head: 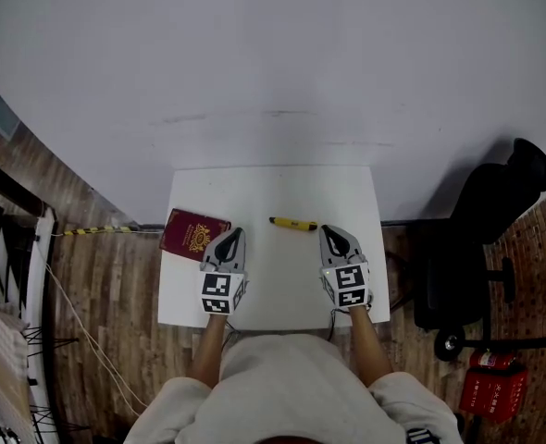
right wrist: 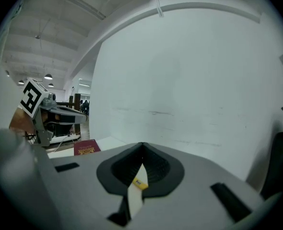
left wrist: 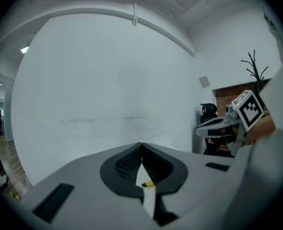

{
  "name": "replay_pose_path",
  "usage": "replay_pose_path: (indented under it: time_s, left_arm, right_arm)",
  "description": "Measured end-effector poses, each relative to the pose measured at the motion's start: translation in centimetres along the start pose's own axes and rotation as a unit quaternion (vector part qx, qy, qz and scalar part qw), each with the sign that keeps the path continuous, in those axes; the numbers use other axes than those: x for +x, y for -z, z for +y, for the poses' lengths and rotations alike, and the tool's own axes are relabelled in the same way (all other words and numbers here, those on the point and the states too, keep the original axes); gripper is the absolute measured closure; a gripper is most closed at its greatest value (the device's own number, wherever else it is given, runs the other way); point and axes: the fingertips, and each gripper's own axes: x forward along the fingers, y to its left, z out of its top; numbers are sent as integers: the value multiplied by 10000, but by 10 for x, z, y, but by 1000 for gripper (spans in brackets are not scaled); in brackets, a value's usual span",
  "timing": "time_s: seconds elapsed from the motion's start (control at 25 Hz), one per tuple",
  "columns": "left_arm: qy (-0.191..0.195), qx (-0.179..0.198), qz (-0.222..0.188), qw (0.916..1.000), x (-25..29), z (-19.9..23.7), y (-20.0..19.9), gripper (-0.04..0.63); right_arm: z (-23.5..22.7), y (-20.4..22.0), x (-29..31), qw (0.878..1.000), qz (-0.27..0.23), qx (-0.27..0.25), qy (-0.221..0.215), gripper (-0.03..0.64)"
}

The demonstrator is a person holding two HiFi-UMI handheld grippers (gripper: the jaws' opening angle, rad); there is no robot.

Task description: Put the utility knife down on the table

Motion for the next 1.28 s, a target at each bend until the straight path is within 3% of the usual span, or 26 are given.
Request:
replay_pose_path:
  time_s: [1.28]
  left_arm:
    - [-85, 81, -114, 9999, -6, -3, -13, 589]
  right_arm:
    - [2, 1, -8, 10000, -14, 6, -16, 618]
